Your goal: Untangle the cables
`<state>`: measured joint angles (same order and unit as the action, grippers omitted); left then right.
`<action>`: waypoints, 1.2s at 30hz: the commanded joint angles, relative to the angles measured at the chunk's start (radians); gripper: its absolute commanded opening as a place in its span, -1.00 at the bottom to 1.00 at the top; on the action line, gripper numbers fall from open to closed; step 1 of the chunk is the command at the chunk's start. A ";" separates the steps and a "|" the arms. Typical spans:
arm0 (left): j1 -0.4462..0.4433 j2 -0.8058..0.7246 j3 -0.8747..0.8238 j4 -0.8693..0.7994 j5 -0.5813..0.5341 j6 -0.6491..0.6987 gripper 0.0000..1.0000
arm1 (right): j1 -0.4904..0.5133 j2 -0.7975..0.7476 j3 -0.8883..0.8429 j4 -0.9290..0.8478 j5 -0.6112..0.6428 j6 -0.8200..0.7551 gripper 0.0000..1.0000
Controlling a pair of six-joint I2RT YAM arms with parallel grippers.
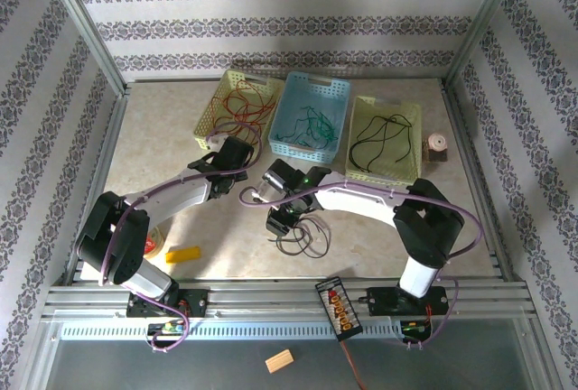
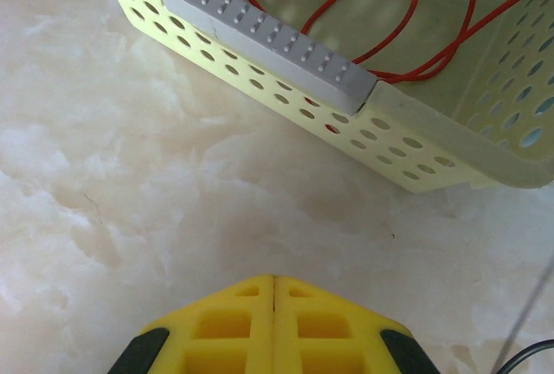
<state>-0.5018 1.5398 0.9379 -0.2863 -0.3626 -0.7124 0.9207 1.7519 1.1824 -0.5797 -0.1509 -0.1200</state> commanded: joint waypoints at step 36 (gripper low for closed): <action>0.011 0.030 0.063 -0.019 -0.015 0.046 -1.00 | -0.214 0.004 -0.105 -0.144 0.183 0.340 -0.21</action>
<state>-0.5018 1.5608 0.9752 -0.2859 -0.3641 -0.6842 0.8047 1.8442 1.1465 -0.8326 0.1364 0.1734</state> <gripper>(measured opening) 0.047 0.392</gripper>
